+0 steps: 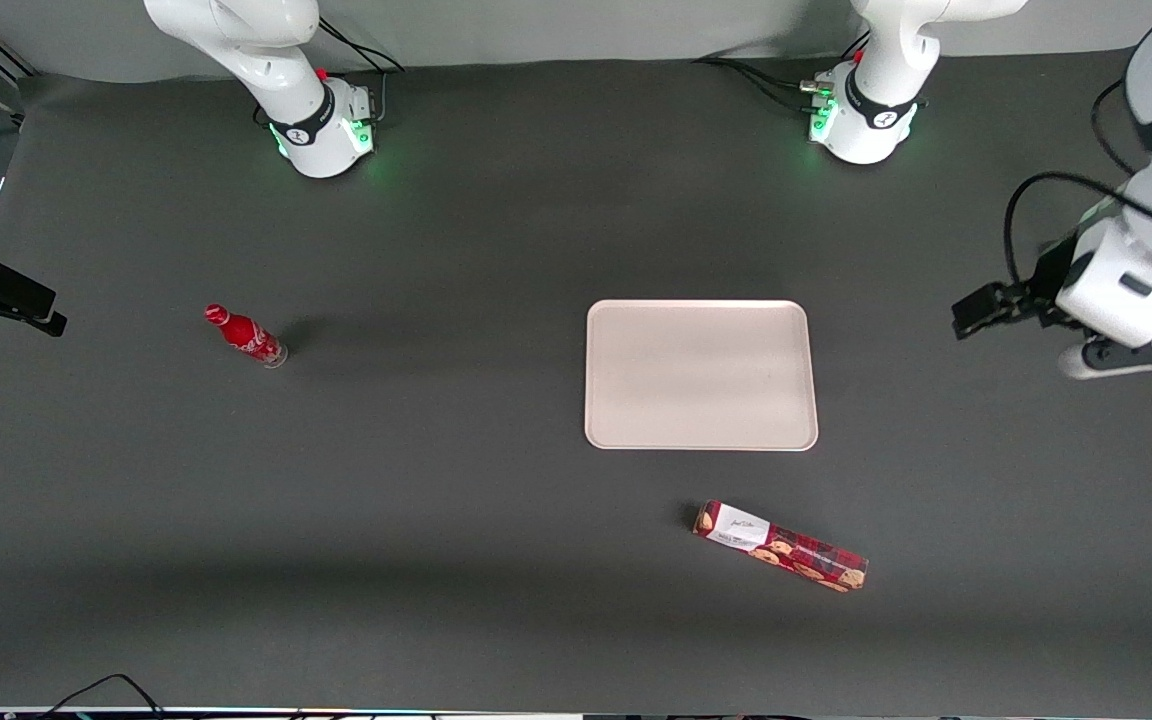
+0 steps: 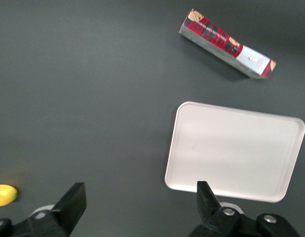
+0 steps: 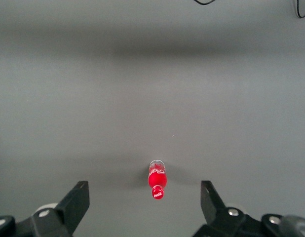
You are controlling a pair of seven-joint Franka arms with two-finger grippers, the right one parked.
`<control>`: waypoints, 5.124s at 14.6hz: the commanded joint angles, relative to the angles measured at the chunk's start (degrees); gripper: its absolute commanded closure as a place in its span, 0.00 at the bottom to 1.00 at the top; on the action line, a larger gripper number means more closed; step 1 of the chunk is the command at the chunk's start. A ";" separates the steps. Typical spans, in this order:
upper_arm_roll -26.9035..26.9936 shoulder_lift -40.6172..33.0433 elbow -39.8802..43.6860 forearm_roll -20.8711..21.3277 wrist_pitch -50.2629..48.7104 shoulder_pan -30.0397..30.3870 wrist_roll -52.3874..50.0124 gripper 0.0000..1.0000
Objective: Place red cookie box on tray
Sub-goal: 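Move the open left gripper down toward the red plaid shortbread box, then close the left gripper on the end of the shortbread box, then lift the box upright with the left gripper beside the tray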
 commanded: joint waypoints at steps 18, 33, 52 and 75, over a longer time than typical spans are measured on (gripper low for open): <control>-8.53 42.22 21.66 9.01 26.69 -3.55 -48.25 0.00; -8.09 51.89 23.77 15.52 41.19 -4.61 -50.20 0.08; -9.32 49.79 27.97 21.93 26.74 -4.79 -27.83 1.00; -12.41 18.60 22.91 7.79 -5.03 1.27 7.97 1.00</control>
